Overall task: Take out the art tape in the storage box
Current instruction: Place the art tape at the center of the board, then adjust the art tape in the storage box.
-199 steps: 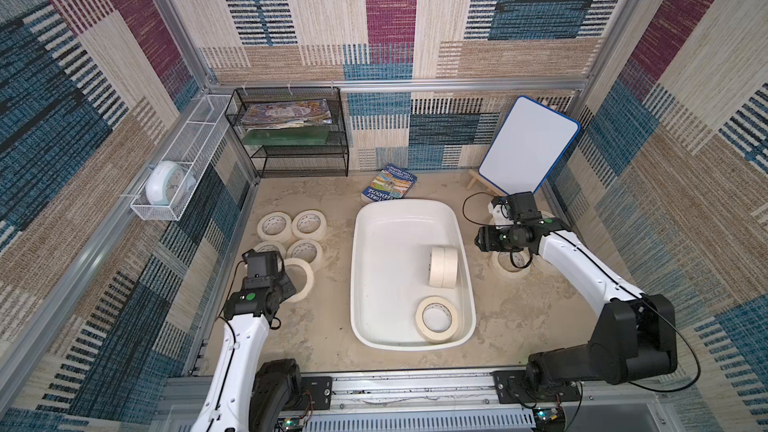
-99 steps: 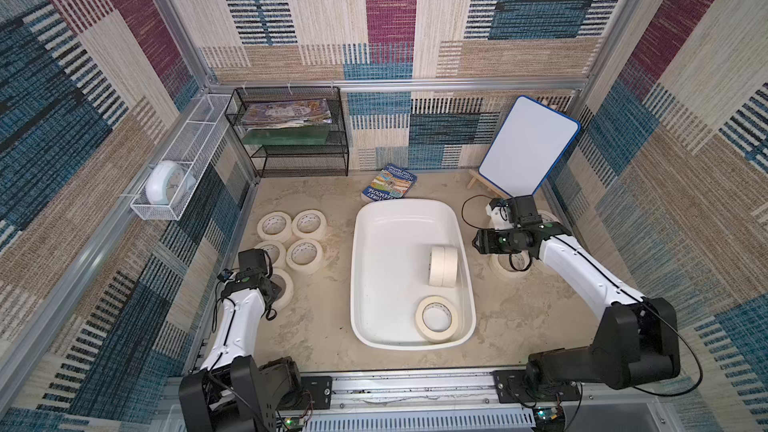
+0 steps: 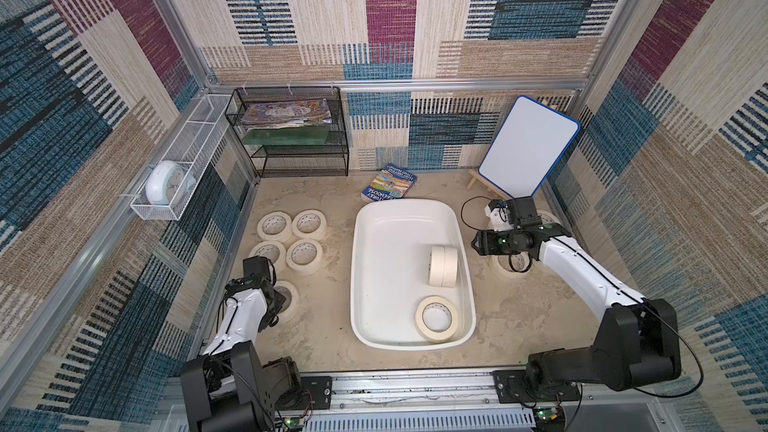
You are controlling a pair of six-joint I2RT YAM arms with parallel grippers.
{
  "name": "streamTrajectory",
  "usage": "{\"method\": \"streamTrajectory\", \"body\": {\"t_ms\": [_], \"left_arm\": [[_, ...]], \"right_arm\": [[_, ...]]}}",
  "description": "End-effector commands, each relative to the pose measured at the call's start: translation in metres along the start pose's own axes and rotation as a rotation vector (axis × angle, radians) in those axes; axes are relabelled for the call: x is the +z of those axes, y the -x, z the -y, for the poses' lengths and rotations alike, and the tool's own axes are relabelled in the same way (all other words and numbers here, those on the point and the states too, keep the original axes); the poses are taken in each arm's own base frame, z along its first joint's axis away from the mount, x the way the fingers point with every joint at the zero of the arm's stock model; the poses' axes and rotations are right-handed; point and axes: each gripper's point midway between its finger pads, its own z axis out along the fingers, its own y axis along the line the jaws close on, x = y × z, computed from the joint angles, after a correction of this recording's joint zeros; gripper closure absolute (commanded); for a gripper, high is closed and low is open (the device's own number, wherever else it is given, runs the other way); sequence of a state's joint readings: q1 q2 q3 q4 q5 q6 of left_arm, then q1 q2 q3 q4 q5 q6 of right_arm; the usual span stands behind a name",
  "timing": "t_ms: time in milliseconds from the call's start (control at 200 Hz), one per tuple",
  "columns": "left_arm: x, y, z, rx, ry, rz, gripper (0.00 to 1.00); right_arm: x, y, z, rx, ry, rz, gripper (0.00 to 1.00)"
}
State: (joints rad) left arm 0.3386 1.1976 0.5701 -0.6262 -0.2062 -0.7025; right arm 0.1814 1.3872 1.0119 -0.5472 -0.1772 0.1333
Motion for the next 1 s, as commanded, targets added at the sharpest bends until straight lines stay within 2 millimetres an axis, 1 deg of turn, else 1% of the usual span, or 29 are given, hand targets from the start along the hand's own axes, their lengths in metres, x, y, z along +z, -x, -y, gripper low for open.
{"method": "streamTrajectory", "body": {"t_ms": [0, 20, 50, 55, 60, 70, 85, 90, 110, 135, 170, 230, 250, 310, 381, 511, 641, 721, 771, 896, 996], "left_arm": [[0.002, 0.007, 0.008, -0.001, -0.019, 0.011, 0.96], [0.001, 0.009, 0.007, 0.002, -0.012, 0.018, 0.88], [0.0, 0.011, 0.004, 0.005, 0.0, 0.031, 0.7], [-0.001, 0.012, 0.004, 0.006, 0.002, 0.033, 0.69], [-0.001, 0.012, 0.003, 0.006, 0.004, 0.034, 0.66], [-0.001, 0.012, 0.002, 0.005, 0.009, 0.037, 0.56], [-0.002, 0.012, 0.002, 0.002, 0.011, 0.039, 0.45], [-0.002, 0.013, 0.002, 0.003, 0.011, 0.041, 0.44], [-0.003, 0.013, 0.002, 0.007, 0.007, 0.045, 0.32], [-0.004, 0.014, 0.003, 0.015, 0.0, 0.049, 0.21], [-0.005, 0.015, 0.003, 0.015, -0.004, 0.055, 0.1], [-0.008, 0.017, 0.003, 0.016, -0.005, 0.066, 0.01], [-0.009, 0.018, 0.003, 0.017, -0.004, 0.072, 0.0], [-0.016, 0.022, 0.002, 0.019, -0.006, 0.099, 0.01], [-0.029, 0.028, 0.001, 0.015, -0.019, 0.143, 0.01], [-0.065, 0.042, 0.005, 0.03, -0.075, 0.247, 0.01], [-0.1, 0.049, 0.02, 0.101, -0.169, 0.338, 0.01], [-0.116, 0.048, 0.035, 0.164, -0.208, 0.362, 0.01], [-0.126, 0.045, 0.046, 0.219, -0.221, 0.379, 0.01], [-0.158, 0.039, 0.081, 0.379, -0.254, 0.443, 0.01], [-0.183, 0.034, 0.109, 0.509, -0.283, 0.463, 0.01]], "right_arm": [[-0.002, 0.004, -0.003, -0.009, 0.012, 0.02, 0.3], [-0.002, 0.004, -0.003, -0.01, 0.013, 0.021, 0.3], [-0.002, 0.004, -0.003, -0.009, 0.014, 0.021, 0.3], [-0.002, 0.004, -0.003, -0.01, 0.014, 0.021, 0.3], [-0.002, 0.004, -0.003, -0.011, 0.015, 0.02, 0.3], [-0.002, 0.004, -0.003, -0.009, 0.013, 0.02, 0.3], [-0.001, 0.003, -0.003, -0.01, 0.014, 0.018, 0.3], [-0.002, 0.003, -0.003, -0.01, 0.014, 0.018, 0.3], [-0.002, 0.004, -0.003, -0.011, 0.014, 0.02, 0.3], [-0.001, 0.003, -0.003, -0.01, 0.013, 0.018, 0.3], [-0.001, 0.002, -0.004, -0.011, 0.015, 0.014, 0.3], [-0.001, 0.002, -0.004, -0.016, 0.015, 0.014, 0.3], [-0.001, 0.002, -0.006, -0.018, 0.016, 0.015, 0.3], [-0.003, 0.003, -0.01, -0.034, 0.016, 0.019, 0.3], [-0.006, 0.003, -0.02, -0.061, 0.022, 0.021, 0.3], [-0.01, -0.002, -0.047, -0.119, 0.051, 0.004, 0.3], [-0.027, -0.008, -0.072, -0.164, 0.065, 0.004, 0.3], [-0.036, -0.012, -0.083, -0.166, 0.085, 0.009, 0.31], [-0.036, -0.016, -0.086, -0.162, 0.091, -0.001, 0.33], [-0.028, -0.024, -0.092, -0.129, 0.124, -0.036, 0.38], [-0.018, -0.03, -0.095, -0.107, 0.144, -0.081, 0.38]]}}
